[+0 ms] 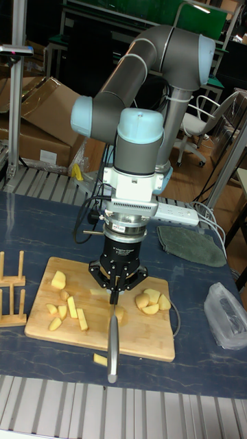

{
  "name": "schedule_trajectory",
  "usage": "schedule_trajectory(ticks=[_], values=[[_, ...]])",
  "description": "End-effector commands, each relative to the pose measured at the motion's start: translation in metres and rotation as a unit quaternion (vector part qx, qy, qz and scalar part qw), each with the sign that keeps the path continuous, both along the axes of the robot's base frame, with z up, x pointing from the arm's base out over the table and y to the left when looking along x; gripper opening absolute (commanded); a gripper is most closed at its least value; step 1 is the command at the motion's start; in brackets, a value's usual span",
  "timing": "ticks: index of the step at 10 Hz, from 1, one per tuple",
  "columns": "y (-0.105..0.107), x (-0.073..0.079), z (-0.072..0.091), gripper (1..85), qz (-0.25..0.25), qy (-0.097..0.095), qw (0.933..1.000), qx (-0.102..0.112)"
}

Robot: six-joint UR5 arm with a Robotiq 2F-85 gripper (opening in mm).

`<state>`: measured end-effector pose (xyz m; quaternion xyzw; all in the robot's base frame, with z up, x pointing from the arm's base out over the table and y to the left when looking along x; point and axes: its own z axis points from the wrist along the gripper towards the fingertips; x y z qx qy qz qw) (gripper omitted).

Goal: Chop the potatoes

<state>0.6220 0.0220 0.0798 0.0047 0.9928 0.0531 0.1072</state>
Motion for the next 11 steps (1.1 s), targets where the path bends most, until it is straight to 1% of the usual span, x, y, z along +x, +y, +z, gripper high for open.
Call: schedule_trajectory(ticks=[1, 3, 4, 6, 8, 9, 11], values=[[0.0035, -0.0012, 0.0072, 1.0, -0.009, 0.009, 0.9999, 0.004], [0.0089, -0.0035, 0.014, 1.0, -0.016, 0.017, 0.9997, 0.006], [0.0091, -0.0035, 0.014, 1.0, -0.017, 0.017, 0.9997, 0.003], [0.0103, -0.0031, 0.0124, 1.0, -0.018, 0.016, 0.9997, 0.003], [0.007, -0.0001, 0.0077, 1.0, -0.012, 0.008, 0.9999, 0.0], [0.0067, 0.0004, 0.0053, 1.0, -0.01, 0.006, 0.9999, 0.002], [0.0093, -0.0002, 0.0042, 1.0, -0.012, 0.006, 0.9999, 0.004]])
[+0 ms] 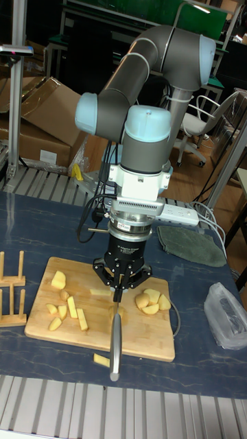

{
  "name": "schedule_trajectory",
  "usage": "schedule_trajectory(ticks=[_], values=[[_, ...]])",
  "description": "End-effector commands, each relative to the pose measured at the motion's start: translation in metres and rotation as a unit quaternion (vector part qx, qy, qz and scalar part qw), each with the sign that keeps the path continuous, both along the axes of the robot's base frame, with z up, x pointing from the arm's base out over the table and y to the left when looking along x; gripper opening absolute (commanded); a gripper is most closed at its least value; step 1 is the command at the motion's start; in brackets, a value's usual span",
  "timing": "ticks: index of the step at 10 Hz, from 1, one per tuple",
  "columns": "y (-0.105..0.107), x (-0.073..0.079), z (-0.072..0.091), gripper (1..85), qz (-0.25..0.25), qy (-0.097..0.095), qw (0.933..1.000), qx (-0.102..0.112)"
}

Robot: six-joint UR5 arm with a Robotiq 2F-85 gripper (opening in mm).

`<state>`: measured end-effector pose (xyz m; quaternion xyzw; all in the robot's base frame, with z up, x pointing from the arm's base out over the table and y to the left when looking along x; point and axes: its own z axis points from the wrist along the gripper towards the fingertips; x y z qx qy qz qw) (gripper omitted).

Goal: Chop the potatoes

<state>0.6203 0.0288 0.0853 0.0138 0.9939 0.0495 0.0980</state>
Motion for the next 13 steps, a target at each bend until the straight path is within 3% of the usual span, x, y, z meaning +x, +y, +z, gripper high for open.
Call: schedule_trajectory(ticks=[1, 10, 11, 13], values=[[0.003, 0.001, -0.002, 1.0, -0.004, -0.004, 1.0, 0.005], [-0.002, 0.013, -0.017, 1.0, 0.002, -0.031, 0.9995, 0.0], [-0.004, 0.012, -0.016, 1.0, 0.005, -0.03, 0.9995, 0.0], [-0.011, -0.001, -0.003, 1.0, 0.015, -0.009, 0.9998, 0.005]])
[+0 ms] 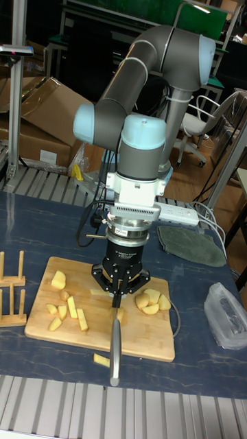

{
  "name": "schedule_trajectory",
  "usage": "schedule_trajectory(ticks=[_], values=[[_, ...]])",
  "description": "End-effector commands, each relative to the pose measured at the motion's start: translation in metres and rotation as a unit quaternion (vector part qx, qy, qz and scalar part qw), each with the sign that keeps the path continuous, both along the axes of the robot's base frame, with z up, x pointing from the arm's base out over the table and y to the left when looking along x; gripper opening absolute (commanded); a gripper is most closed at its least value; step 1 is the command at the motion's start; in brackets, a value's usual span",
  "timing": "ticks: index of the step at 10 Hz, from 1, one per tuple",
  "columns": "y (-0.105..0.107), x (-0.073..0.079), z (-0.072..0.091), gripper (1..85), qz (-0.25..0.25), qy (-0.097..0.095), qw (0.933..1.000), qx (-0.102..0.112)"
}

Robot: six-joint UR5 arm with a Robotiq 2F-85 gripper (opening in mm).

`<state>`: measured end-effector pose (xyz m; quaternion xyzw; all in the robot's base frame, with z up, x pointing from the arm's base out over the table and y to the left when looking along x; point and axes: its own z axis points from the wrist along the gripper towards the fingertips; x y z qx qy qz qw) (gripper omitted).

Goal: Chop the potatoes

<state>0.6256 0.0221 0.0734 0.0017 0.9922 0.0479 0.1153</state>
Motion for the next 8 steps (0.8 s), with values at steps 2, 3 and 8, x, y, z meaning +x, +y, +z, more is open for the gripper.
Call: schedule_trajectory(ticks=[2, 3, 8], values=[[-0.0052, -0.0108, 0.0156, 1.0, 0.002, 0.019, 0.9998, 0.007], [-0.002, -0.0104, 0.0154, 1.0, -0.001, 0.02, 0.9997, 0.012], [0.0007, -0.0139, 0.0186, 1.0, -0.007, 0.029, 0.9995, 0.009]])
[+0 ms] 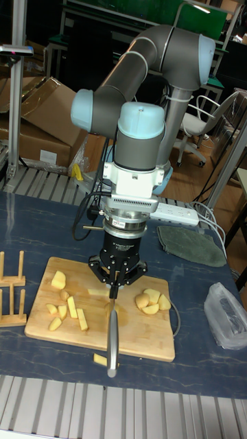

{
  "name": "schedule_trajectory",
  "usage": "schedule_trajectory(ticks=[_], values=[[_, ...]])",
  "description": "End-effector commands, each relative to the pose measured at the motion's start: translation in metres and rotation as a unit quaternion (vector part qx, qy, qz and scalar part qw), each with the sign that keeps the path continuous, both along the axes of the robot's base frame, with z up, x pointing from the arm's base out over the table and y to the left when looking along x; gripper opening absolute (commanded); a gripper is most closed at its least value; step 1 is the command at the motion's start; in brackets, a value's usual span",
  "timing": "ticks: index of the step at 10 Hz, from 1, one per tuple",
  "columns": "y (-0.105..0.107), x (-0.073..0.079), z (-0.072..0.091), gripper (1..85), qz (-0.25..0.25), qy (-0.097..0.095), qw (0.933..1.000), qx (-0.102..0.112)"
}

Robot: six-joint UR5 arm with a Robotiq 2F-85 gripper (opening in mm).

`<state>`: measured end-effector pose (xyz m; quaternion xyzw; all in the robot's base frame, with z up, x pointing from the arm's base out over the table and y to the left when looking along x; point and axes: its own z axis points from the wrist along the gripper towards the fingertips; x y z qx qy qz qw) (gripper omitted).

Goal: Chop the potatoes

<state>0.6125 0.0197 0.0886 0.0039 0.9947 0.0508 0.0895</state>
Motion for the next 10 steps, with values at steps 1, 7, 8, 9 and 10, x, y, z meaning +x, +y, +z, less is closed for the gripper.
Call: schedule_trajectory(ticks=[1, 7, 8, 9, 10], values=[[0.0043, -0.0002, 0.0029, 1.0, -0.008, 0.002, 1.0, 0.006], [0.0041, 0.0022, -0.001, 1.0, -0.004, -0.005, 1.0, 0.002], [0.0039, 0.0029, -0.0019, 1.0, -0.005, -0.006, 1.0, 0.002], [0.0039, 0.0034, -0.0029, 1.0, -0.005, -0.007, 1.0, 0.002], [0.0047, 0.0041, -0.0041, 1.0, -0.006, -0.009, 0.9999, 0.003]])
